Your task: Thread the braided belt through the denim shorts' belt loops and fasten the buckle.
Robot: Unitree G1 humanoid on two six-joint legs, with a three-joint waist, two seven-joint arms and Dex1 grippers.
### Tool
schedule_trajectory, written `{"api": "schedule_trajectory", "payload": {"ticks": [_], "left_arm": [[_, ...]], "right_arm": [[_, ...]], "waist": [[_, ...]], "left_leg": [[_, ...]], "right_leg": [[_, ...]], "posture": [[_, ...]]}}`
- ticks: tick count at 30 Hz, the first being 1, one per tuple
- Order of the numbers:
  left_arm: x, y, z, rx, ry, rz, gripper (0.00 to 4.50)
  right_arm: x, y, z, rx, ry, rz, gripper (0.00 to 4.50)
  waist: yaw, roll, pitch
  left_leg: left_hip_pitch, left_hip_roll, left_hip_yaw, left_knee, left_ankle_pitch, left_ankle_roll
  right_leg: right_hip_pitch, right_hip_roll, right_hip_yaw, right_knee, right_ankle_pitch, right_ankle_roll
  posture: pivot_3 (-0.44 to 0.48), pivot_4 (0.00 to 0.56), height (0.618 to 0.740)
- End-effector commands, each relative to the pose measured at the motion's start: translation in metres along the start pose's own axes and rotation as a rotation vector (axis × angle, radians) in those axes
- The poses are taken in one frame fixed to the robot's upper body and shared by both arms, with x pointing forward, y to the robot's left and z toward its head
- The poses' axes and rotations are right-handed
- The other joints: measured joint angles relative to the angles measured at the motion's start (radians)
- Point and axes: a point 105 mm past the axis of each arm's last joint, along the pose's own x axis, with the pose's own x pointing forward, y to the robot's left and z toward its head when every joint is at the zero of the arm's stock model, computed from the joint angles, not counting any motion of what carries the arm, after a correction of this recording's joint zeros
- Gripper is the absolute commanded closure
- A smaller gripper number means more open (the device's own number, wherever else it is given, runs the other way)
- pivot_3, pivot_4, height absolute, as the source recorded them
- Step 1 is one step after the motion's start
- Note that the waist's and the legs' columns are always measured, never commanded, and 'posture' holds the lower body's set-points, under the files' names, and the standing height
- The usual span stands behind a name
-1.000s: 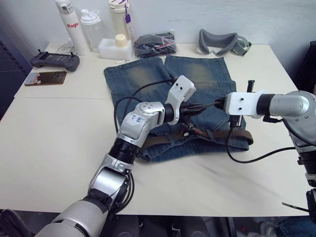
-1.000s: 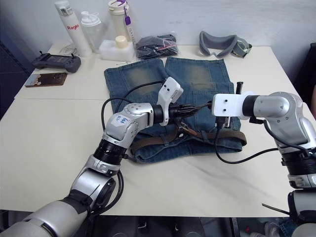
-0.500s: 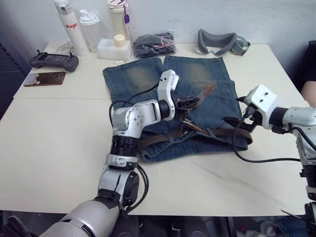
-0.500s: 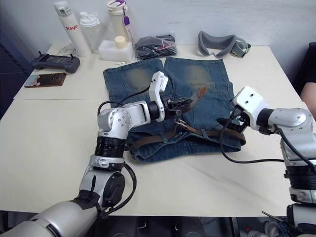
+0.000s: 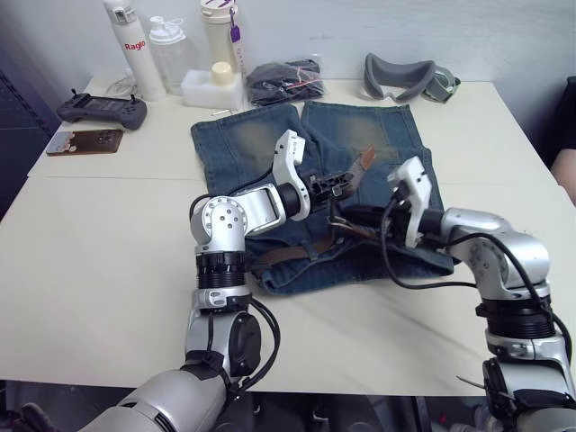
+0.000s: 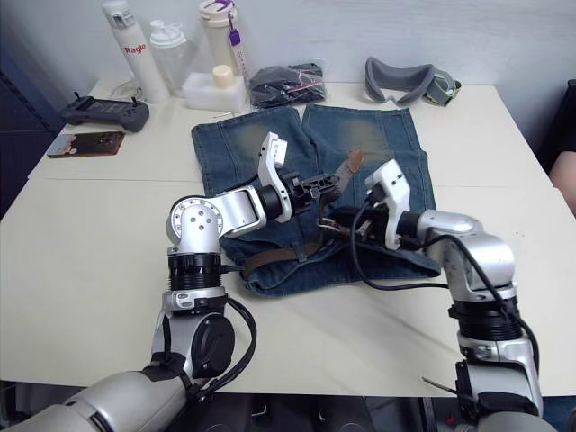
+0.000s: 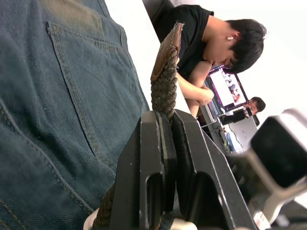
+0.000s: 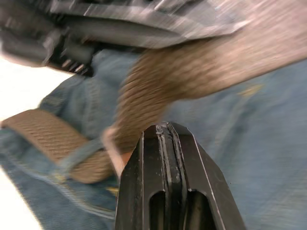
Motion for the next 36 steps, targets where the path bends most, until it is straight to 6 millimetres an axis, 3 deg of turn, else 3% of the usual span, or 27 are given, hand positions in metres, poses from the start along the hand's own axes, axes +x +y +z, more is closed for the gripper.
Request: {"api": "schedule_trajectory", "payload": {"ticks": [1, 7, 9, 13, 20, 24, 30, 36], "left_arm": [[0.000, -0.011, -0.001, -0.019, -0.011, -0.050, 4.50], [-0.027, 0.011, 0.003, -0.041, -0.013, 0.011, 4.50], [-0.041, 0.021, -0.001, -0.030, 0.007, 0.050, 4.50], [-0.062, 0.044, -0.008, -0.039, 0.020, 0.143, 4.50], [-0.069, 0.053, -0.011, 0.019, 0.028, 0.195, 4.50], [-0.078, 0.062, -0.009, 0.029, 0.011, 0.226, 4.50], [-0.092, 0.068, -0.013, 0.063, 0.035, 0.239, 4.50], [-0.095, 0.068, -0.013, 0.067, 0.024, 0.239, 4.50]], "right_arm": [[0.007, 0.010, -0.035, -0.034, 0.129, 0.030, 4.47], [-0.002, -0.002, -0.065, -0.110, 0.279, -0.014, 4.47], [-0.003, 0.000, -0.060, -0.106, 0.256, 0.003, 4.47], [-0.009, 0.009, -0.027, -0.130, 0.125, 0.075, 4.47], [-0.026, -0.002, 0.007, -0.251, 0.074, 0.029, 4.47], [-0.030, -0.007, 0.009, -0.257, 0.065, -0.013, 4.47], [-0.027, 0.007, -0.005, -0.280, 0.107, 0.067, 4.47], [-0.024, 0.007, -0.005, -0.253, 0.107, 0.086, 4.47]], "waist": [[0.000, 0.000, 0.000], [-0.002, -0.001, 0.000], [-0.002, -0.001, -0.001], [0.000, -0.001, 0.000], [0.001, -0.001, 0.000], [-0.004, -0.001, 0.000], [-0.002, -0.001, 0.000], [-0.002, -0.001, 0.000]], "left_leg": [[0.000, 0.000, 0.000, 0.000, 0.000, 0.000], [0.003, 0.000, 0.000, 0.000, 0.000, 0.000], [0.006, 0.000, -0.001, 0.000, -0.001, -0.002], [0.007, 0.000, -0.003, 0.000, -0.002, -0.003], [0.005, 0.000, -0.004, 0.000, -0.002, -0.002], [0.006, 0.001, -0.004, 0.000, -0.003, -0.003], [0.005, 0.001, -0.004, 0.000, -0.003, -0.003], [0.006, 0.001, -0.004, 0.000, -0.003, -0.003]], "right_leg": [[0.000, 0.000, 0.000, 0.000, 0.000, 0.000], [0.003, 0.000, 0.000, 0.000, 0.000, 0.000], [0.007, 0.000, -0.001, -0.002, 0.000, 0.000], [0.010, 0.001, -0.002, -0.002, 0.000, 0.000], [0.010, 0.000, -0.003, -0.005, 0.000, 0.000], [0.010, 0.002, -0.003, -0.005, 0.000, 0.000], [0.010, 0.001, -0.003, -0.005, 0.000, 0.000], [0.010, 0.001, -0.003, -0.005, 0.000, 0.000]], "posture": [[0.000, 0.150, 0.681], [0.000, 0.150, 0.681], [0.000, 0.150, 0.681], [0.000, 0.150, 0.681], [0.000, 0.150, 0.681], [0.000, 0.150, 0.681], [0.000, 0.150, 0.681], [0.000, 0.150, 0.681]]}}
